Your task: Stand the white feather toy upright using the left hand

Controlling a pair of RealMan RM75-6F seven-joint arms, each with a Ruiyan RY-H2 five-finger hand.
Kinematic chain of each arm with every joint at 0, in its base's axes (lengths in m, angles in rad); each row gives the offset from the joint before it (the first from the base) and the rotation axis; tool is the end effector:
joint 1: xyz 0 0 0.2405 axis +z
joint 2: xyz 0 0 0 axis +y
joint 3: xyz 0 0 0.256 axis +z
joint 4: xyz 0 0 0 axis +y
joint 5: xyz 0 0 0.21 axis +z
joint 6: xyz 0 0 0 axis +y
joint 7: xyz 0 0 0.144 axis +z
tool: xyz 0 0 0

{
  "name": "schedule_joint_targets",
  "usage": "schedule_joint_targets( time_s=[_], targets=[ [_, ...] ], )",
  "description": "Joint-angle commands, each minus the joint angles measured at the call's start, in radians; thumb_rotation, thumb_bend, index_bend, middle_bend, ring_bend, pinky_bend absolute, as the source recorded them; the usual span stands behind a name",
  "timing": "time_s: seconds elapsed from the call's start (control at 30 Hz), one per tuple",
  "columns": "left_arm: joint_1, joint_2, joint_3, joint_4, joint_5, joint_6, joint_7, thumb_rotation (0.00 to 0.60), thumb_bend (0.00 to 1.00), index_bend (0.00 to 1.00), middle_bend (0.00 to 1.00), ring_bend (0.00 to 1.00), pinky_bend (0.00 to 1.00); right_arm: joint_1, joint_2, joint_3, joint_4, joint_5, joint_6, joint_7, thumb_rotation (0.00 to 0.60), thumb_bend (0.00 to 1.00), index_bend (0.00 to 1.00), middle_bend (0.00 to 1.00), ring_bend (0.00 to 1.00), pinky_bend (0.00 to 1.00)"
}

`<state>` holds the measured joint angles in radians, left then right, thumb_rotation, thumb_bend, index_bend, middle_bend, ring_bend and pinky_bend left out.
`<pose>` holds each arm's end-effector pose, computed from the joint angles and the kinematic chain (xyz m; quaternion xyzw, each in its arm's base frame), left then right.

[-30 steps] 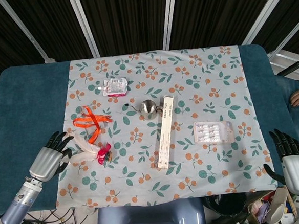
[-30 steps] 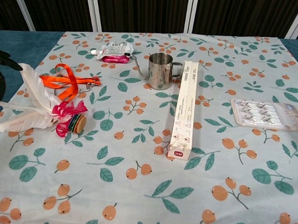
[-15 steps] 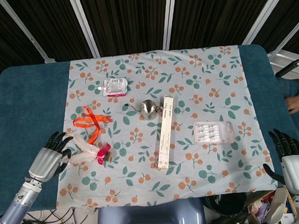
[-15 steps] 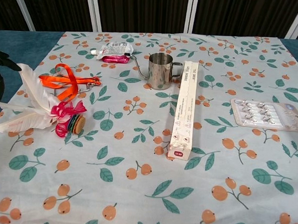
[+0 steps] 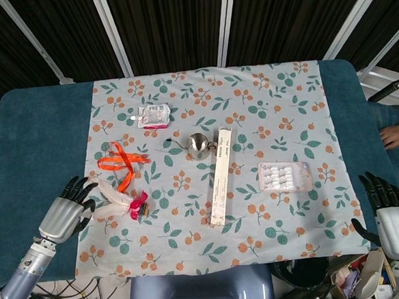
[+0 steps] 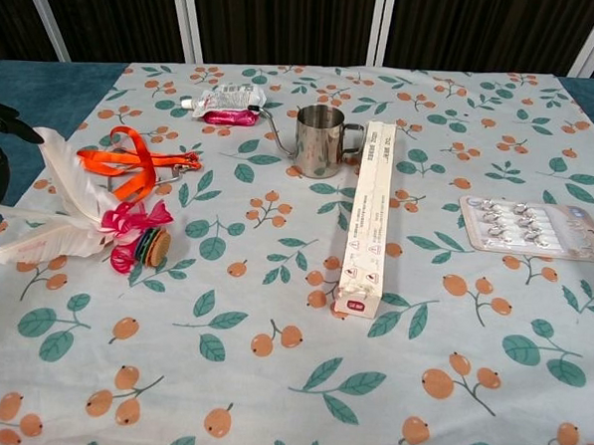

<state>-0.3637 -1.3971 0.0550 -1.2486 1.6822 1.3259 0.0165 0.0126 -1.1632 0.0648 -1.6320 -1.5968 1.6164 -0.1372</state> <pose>-0.2883 0.2441 0.0548 -0.7610 -0.2812 -0.3705 0.4522 -0.2947 -0.1604 0.1583 0.5900 -0.3244 0.4059 0.6180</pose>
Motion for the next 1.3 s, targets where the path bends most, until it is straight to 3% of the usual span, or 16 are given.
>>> schedule_joint_targets(
  time_s=[0.03,0.8,1.3],
  targets=[
    [-0.002,-0.001,-0.003,-0.002,0.002,0.003,0.003,0.600,0.46,0.56,0.14,0.00,0.00,0.000,0.000,0.000,0.000,-0.001,0.001,0.000,0.600,0.14,0.07,0.05,0.10,0.16],
    [-0.109,0.057,-0.067,-0.240,0.069,-0.034,0.224,0.600,0.46,0.57,0.14,0.00,0.00,0.002,-0.001,0.000,0.000,-0.001,-0.002,-0.001,0.600,0.13,0.07,0.05,0.10,0.16],
    [-0.213,0.092,-0.126,-0.483,0.061,-0.175,0.465,0.600,0.46,0.57,0.15,0.00,0.00,0.004,-0.002,-0.001,0.001,-0.004,-0.003,-0.001,0.600,0.13,0.07,0.05,0.10,0.16]
  ],
)
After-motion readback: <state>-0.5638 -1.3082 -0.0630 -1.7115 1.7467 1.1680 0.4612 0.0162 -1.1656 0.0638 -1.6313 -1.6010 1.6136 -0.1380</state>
